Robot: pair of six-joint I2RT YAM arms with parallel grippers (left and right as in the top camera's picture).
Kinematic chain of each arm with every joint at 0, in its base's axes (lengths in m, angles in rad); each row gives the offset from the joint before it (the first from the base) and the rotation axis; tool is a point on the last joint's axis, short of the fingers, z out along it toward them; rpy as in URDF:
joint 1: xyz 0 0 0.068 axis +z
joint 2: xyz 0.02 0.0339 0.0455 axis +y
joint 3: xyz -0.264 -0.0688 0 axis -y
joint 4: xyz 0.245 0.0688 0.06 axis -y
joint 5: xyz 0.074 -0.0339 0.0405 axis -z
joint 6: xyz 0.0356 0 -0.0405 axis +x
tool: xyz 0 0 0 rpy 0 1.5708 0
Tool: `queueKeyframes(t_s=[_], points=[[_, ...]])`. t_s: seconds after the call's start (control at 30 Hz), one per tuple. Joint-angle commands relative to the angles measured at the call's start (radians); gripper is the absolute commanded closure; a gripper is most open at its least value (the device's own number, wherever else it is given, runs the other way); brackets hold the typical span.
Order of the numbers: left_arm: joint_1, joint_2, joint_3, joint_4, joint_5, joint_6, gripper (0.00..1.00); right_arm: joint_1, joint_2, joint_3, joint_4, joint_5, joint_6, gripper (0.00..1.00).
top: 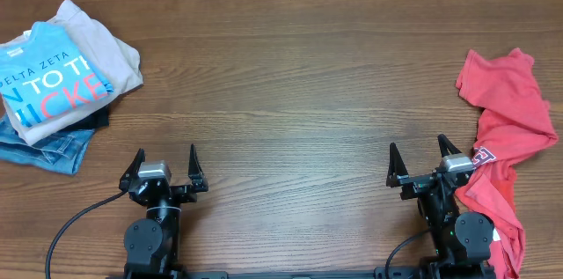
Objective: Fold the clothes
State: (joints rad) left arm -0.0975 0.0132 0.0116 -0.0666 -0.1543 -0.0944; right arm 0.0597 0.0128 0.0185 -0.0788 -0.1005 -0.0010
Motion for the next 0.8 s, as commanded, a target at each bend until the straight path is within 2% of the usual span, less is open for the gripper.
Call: queueKeyframes(t_s=[0.0, 0.77], points=[[0.006, -0.009, -0.006, 0.005, -0.006, 0.020, 0.00, 0.001, -0.009, -0.010, 0.005, -0.001, -0.006, 0.00], [0.006, -0.009, -0.007, 0.028, -0.009, 0.019, 0.00, 0.001, -0.009, -0.010, 0.006, -0.005, -0.006, 0.00]])
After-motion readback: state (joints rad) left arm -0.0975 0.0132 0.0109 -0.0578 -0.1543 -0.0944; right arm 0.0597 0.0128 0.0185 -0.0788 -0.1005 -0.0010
